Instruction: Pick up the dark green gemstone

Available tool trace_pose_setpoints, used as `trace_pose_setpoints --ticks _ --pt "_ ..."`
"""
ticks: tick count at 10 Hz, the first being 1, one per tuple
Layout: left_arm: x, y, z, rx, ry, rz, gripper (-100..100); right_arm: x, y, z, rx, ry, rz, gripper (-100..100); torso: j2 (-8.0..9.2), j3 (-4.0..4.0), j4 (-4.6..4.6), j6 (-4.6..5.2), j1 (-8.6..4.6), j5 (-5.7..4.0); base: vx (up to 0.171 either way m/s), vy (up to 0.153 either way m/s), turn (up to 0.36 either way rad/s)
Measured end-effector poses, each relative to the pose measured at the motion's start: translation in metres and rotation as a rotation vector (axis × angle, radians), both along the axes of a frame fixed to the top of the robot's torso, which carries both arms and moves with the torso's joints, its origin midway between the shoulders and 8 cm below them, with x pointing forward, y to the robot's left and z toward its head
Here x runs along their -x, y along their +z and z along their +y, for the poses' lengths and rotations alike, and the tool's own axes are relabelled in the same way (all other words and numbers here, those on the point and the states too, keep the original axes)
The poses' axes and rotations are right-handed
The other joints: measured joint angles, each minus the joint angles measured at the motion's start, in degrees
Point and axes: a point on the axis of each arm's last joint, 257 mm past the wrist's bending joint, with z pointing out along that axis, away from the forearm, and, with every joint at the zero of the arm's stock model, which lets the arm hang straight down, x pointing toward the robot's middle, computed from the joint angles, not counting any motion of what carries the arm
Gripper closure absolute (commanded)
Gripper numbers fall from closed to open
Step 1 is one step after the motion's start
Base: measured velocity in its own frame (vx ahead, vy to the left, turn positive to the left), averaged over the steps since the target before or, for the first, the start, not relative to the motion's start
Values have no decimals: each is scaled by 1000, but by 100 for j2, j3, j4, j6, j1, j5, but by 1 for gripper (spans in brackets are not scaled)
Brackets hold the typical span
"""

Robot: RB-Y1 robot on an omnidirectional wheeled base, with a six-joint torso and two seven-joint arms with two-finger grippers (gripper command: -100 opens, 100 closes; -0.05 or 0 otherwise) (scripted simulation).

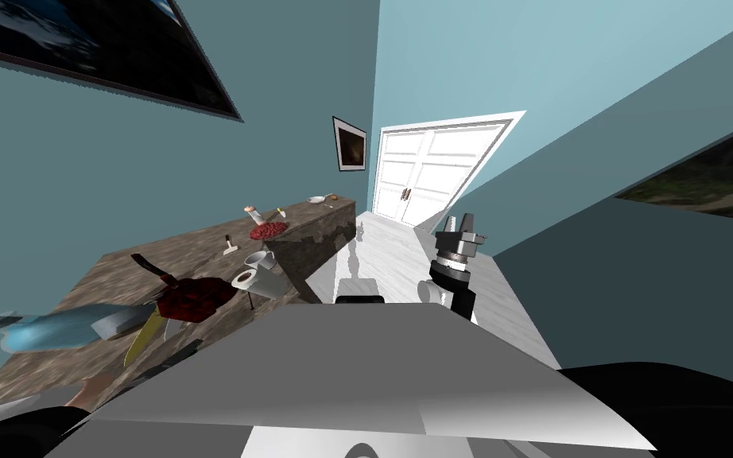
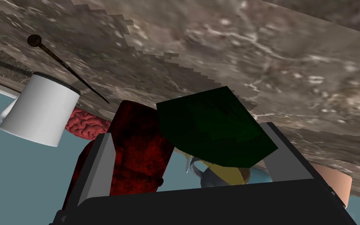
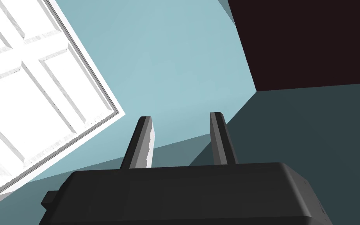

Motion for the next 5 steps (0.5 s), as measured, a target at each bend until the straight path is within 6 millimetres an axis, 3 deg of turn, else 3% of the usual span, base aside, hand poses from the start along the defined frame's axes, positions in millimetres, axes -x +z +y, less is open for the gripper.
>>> trace_pose_setpoints --ticks 4,5 --pt "0 0 0 1 2 -1 100 0 0 0 0 0 0 0 7 4 1 3 -11 -5 0 0 0" --pt "0 0 0 1 2 0 0 0 0 0 0 0 0 0 7 4 1 3 -11 -5 0 0 0"
